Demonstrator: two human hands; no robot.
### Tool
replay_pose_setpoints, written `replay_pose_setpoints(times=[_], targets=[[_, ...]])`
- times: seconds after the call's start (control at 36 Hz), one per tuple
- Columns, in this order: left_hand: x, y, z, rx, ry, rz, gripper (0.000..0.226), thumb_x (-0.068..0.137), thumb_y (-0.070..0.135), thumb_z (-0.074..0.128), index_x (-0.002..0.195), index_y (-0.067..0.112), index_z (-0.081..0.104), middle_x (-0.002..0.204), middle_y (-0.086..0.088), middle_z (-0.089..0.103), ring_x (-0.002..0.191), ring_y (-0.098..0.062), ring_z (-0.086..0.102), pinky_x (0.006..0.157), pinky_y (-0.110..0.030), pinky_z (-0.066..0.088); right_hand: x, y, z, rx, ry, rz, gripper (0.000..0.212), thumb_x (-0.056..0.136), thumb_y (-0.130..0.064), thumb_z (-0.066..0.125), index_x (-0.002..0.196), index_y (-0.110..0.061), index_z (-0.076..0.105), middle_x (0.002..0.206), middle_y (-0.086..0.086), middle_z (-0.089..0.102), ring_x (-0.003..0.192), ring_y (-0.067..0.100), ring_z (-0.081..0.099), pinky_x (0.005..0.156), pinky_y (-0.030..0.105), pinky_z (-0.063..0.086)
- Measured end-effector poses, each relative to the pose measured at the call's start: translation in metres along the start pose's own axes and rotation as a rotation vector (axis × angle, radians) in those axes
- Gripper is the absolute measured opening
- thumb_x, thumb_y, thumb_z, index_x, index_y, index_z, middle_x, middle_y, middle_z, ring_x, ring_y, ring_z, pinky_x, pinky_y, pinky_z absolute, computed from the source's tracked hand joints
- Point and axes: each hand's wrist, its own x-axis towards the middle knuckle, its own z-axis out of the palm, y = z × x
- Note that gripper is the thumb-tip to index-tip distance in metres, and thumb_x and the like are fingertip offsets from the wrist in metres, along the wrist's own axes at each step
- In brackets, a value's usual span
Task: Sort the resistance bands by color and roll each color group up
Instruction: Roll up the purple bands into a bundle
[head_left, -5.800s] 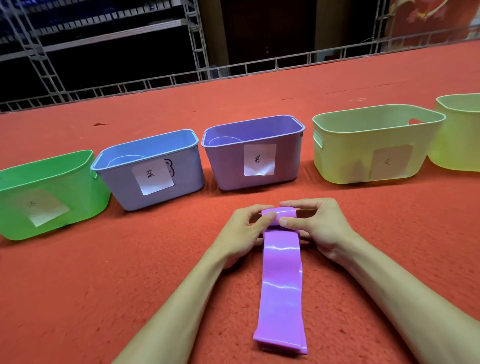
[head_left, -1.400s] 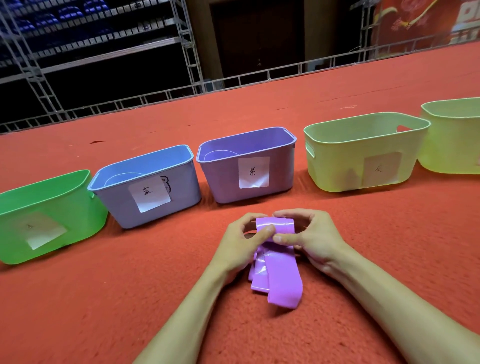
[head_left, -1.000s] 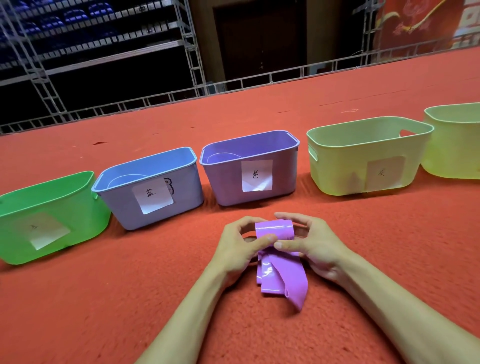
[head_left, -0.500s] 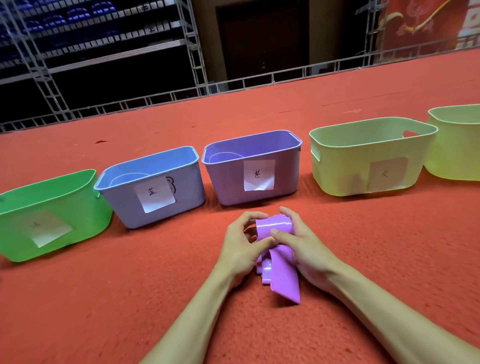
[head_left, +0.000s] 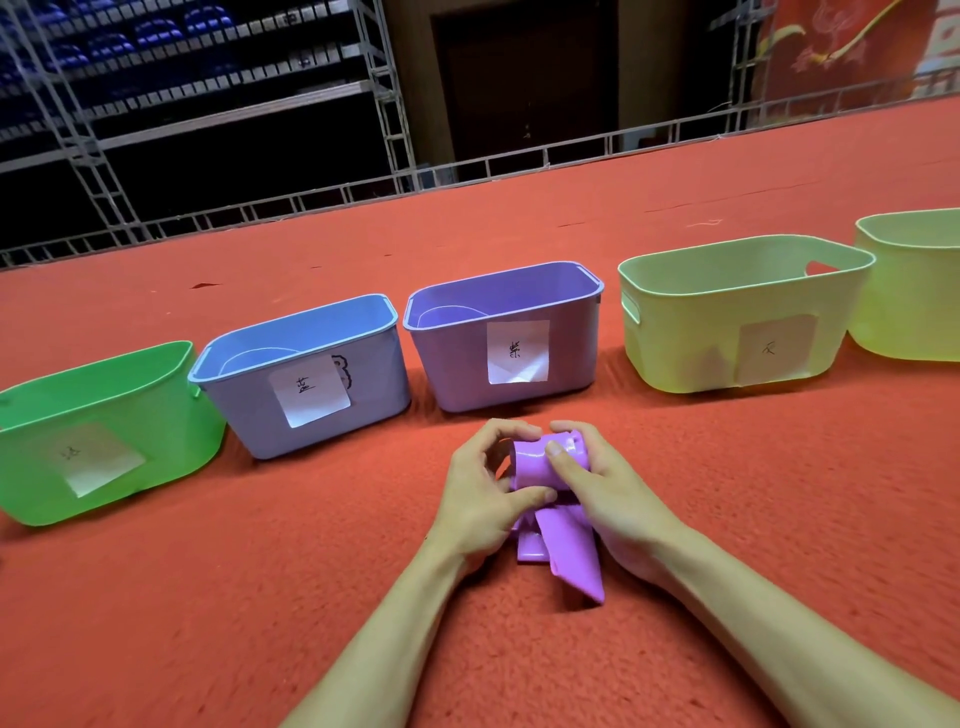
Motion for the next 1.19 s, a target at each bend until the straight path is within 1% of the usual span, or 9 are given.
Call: replay_pose_setpoints(times=[0.17, 0.39, 0.5, 0.67, 0.75, 0.81, 0.97, 1.08, 1.19], targets=[[0.000, -0.001, 0.002, -0.043, 0.003, 0.028, 0.053, 0.052, -0.014, 0.071, 0.097, 0.009, 0.058, 0.103, 0.002, 0.063, 0.098, -0.011, 0.062, 0.074, -0.023, 0.052, -0.002, -0.004, -0.004, 0.072, 0.008, -0.057, 0.016, 0.090, -0.003, 0.061, 0.106, -0.003, 0.058, 0.087, 0.007, 0.067, 0.072, 0.012, 0.065, 0.061, 0.026, 0.055], [0.002, -0.001, 0.001, -0.128, -0.066, -0.023, 0.059, 0.044, -0.011, 0.055, 0.100, 0.009, 0.058, 0.100, 0.011, 0.066, 0.094, -0.014, 0.060, 0.073, -0.030, 0.051, -0.003, -0.003, -0.005, 0.037, 0.085, -0.137, 0.031, 0.071, 0.012, 0.074, 0.096, -0.004, 0.067, 0.085, 0.007, 0.072, 0.073, 0.006, 0.066, 0.061, 0.019, 0.051], [0.002, -0.001, -0.001, -0.127, -0.065, -0.029, 0.053, 0.054, 0.010, 0.064, 0.106, 0.021, 0.064, 0.109, -0.002, 0.065, 0.102, -0.022, 0.057, 0.090, -0.044, 0.044, -0.003, -0.003, -0.006, 0.057, 0.101, -0.112, 0.035, 0.067, 0.012, 0.077, 0.096, -0.006, 0.069, 0.092, 0.013, 0.072, 0.074, 0.013, 0.067, 0.063, 0.030, 0.057], [0.000, 0.001, 0.001, -0.139, -0.066, -0.175, 0.039, 0.069, 0.029, 0.070, 0.106, 0.022, 0.064, 0.109, -0.009, 0.065, 0.101, -0.027, 0.060, 0.094, -0.052, 0.046, -0.002, -0.005, -0.009, 0.124, 0.140, -0.112, 0.037, 0.063, 0.016, 0.076, 0.088, -0.010, 0.069, 0.091, 0.009, 0.071, 0.071, 0.012, 0.066, 0.058, 0.032, 0.057], [0.001, 0.004, 0.004, -0.067, -0.047, -0.223, 0.037, 0.076, 0.039, 0.069, 0.107, 0.019, 0.062, 0.109, -0.009, 0.067, 0.097, -0.022, 0.063, 0.090, -0.048, 0.050, -0.001, -0.004, -0.010, 0.150, 0.132, -0.085, 0.039, 0.064, 0.018, 0.075, 0.088, -0.012, 0.069, 0.091, 0.011, 0.070, 0.071, 0.018, 0.064, 0.069, 0.045, 0.055], [0.001, 0.004, 0.004, -0.005, -0.060, -0.216, 0.036, 0.082, 0.035, 0.065, 0.109, 0.013, 0.061, 0.105, -0.008, 0.068, 0.092, -0.017, 0.064, 0.082, -0.035, 0.054, 0.000, -0.002, -0.010, 0.159, 0.126, -0.084, 0.040, 0.063, 0.019, 0.075, 0.089, -0.012, 0.070, 0.093, 0.012, 0.071, 0.073, 0.021, 0.065, 0.072, 0.048, 0.055], [-0.002, 0.008, 0.003, 0.007, -0.114, -0.273, 0.034, 0.088, 0.034, 0.065, 0.112, 0.011, 0.060, 0.103, -0.006, 0.070, 0.089, -0.017, 0.064, 0.064, -0.023, 0.050, 0.002, 0.002, -0.014, 0.201, 0.105, -0.087, 0.043, 0.060, 0.021, 0.075, 0.090, -0.010, 0.071, 0.097, 0.014, 0.071, 0.083, 0.028, 0.065, 0.076, 0.047, 0.057], [-0.001, 0.007, 0.002, 0.008, -0.118, -0.274, 0.034, 0.082, 0.037, 0.070, 0.108, 0.016, 0.061, 0.103, -0.005, 0.070, 0.092, -0.016, 0.064, 0.071, -0.033, 0.052, 0.001, 0.003, -0.014, 0.206, 0.054, -0.100, 0.046, 0.060, 0.027, 0.070, 0.090, -0.008, 0.069, 0.093, 0.008, 0.072, 0.084, 0.024, 0.065, 0.078, 0.043, 0.057], [-0.003, 0.009, 0.001, -0.065, -0.087, -0.282, 0.020, 0.086, 0.012, 0.071, 0.103, 0.012, 0.062, 0.098, -0.004, 0.069, 0.082, -0.016, 0.065, 0.060, -0.031, 0.054, 0.001, 0.001, -0.013, 0.244, 0.003, -0.075, 0.052, 0.060, 0.034, 0.061, 0.095, -0.005, 0.065, 0.087, 0.003, 0.070, 0.074, 0.015, 0.066, 0.063, 0.027, 0.058]])
